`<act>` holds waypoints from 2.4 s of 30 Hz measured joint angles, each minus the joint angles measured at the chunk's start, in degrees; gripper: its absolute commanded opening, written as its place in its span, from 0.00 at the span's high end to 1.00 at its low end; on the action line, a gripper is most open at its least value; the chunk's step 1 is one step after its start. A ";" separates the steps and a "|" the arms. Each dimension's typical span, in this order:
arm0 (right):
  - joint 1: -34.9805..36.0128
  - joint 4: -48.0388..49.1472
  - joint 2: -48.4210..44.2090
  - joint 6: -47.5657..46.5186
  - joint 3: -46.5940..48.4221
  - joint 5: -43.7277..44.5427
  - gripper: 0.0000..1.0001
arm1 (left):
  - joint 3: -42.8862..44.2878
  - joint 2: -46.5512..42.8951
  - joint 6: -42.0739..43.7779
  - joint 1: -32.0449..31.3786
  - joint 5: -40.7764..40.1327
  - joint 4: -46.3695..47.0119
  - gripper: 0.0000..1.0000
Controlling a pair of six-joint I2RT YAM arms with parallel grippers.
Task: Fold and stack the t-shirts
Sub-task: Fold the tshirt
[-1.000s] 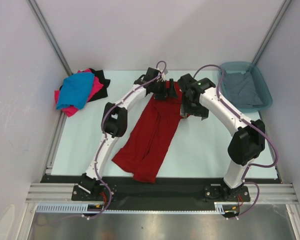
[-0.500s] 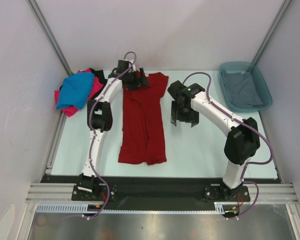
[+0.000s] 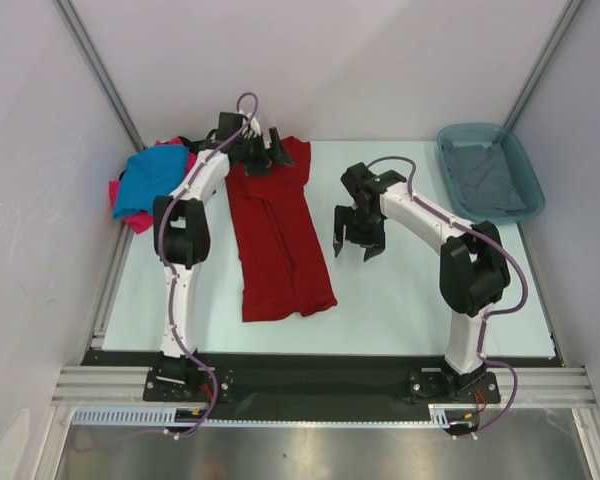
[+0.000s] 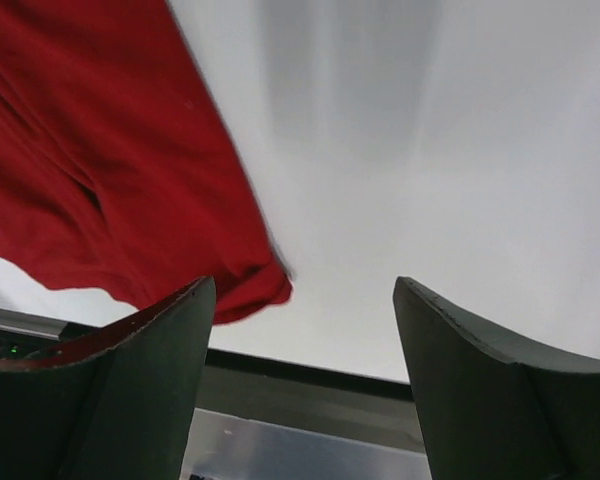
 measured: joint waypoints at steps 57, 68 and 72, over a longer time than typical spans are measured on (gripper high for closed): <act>-0.98 21.99 11.02 -6.73 -14.10 -39.80 0.54 | -85.70 -59.41 -8.41 -5.14 -9.42 -3.26 0.00; -0.04 22.21 6.10 -6.78 -23.74 -37.31 0.96 | -88.56 -59.19 -7.80 -9.90 -0.70 -2.05 0.71; 0.39 19.78 1.57 -7.93 -26.47 -35.82 0.96 | -89.37 -62.69 -6.62 -10.51 0.48 -6.01 0.77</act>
